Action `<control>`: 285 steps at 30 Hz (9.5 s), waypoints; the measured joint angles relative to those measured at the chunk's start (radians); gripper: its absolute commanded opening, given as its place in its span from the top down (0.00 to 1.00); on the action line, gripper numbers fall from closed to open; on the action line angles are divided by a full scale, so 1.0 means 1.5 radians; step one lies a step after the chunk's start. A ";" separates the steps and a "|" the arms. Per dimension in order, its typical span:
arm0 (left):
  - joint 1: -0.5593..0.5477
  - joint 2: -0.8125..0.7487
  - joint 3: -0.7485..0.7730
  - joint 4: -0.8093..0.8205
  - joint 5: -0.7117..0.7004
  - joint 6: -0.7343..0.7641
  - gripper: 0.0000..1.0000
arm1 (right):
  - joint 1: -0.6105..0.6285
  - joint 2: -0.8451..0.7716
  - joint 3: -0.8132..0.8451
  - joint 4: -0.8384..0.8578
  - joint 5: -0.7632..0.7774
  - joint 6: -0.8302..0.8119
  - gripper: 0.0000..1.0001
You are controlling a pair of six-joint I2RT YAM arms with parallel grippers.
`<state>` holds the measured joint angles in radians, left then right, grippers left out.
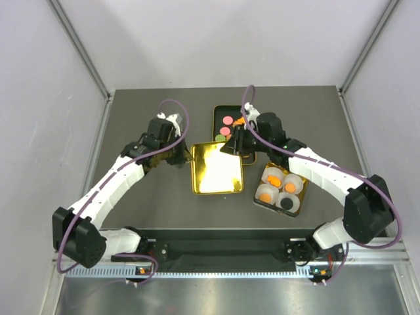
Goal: Pack the cookies
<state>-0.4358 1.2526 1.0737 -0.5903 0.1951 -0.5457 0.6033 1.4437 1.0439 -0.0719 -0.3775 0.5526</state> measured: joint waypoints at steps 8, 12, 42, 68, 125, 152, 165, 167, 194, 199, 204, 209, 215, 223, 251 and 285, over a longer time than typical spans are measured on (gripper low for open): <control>-0.009 -0.010 0.000 0.042 -0.059 0.044 0.34 | 0.002 -0.002 0.008 0.007 -0.007 0.019 1.00; -0.027 -0.042 0.000 0.045 -0.105 0.083 0.21 | -0.007 0.002 0.022 -0.008 -0.009 0.032 1.00; -0.544 -0.041 -0.283 0.742 -0.641 0.922 0.15 | -0.137 0.125 0.211 -0.017 -0.183 0.266 1.00; -0.486 0.072 -0.275 0.908 -0.539 1.186 1.00 | -0.142 0.082 0.185 -0.011 -0.168 0.285 0.78; -0.198 0.186 -0.096 0.700 0.295 -0.263 1.00 | -0.414 -0.301 -0.261 -0.328 0.287 0.013 0.14; -0.116 0.129 -0.124 0.722 0.335 -0.290 1.00 | -0.417 -0.165 -0.269 -0.262 0.208 -0.050 0.83; -0.109 0.142 -0.124 0.722 0.357 -0.296 1.00 | -0.388 -0.127 -0.244 -0.246 0.186 -0.089 0.88; -0.109 0.151 -0.124 0.723 0.362 -0.302 1.00 | -0.372 -0.123 -0.236 -0.247 0.186 -0.095 0.92; -0.108 0.251 -0.142 0.811 0.389 -0.376 0.99 | -0.299 -0.111 -0.201 -0.264 0.166 -0.125 0.52; -0.108 0.268 -0.144 0.827 0.394 -0.389 0.99 | -0.299 -0.136 -0.175 -0.291 0.169 -0.116 0.43; -0.108 0.292 -0.145 0.859 0.403 -0.412 0.99 | -0.307 -0.190 -0.154 -0.315 0.201 -0.103 0.44; -0.110 0.331 -0.145 0.920 0.410 -0.454 0.99 | -0.321 -0.249 -0.154 -0.323 0.215 -0.086 0.33; -0.122 0.400 -0.145 1.034 0.413 -0.535 0.99 | -0.321 -0.297 -0.155 -0.328 0.213 -0.073 0.18; -0.151 0.465 -0.140 1.124 0.413 -0.601 0.98 | -0.322 -0.336 -0.190 -0.307 0.154 -0.055 0.06; -0.188 0.577 -0.085 1.197 0.395 -0.631 0.97 | -0.331 -0.317 -0.334 -0.181 0.047 -0.017 0.00; -0.168 0.606 -0.083 1.207 0.402 -0.636 0.83 | -0.352 -0.250 -0.360 -0.114 0.004 -0.014 0.04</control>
<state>-0.6884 2.1616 0.9485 1.2201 0.7982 -1.5002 0.0753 1.0683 0.5034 -0.2428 -0.3714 0.5316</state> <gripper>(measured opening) 0.220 0.965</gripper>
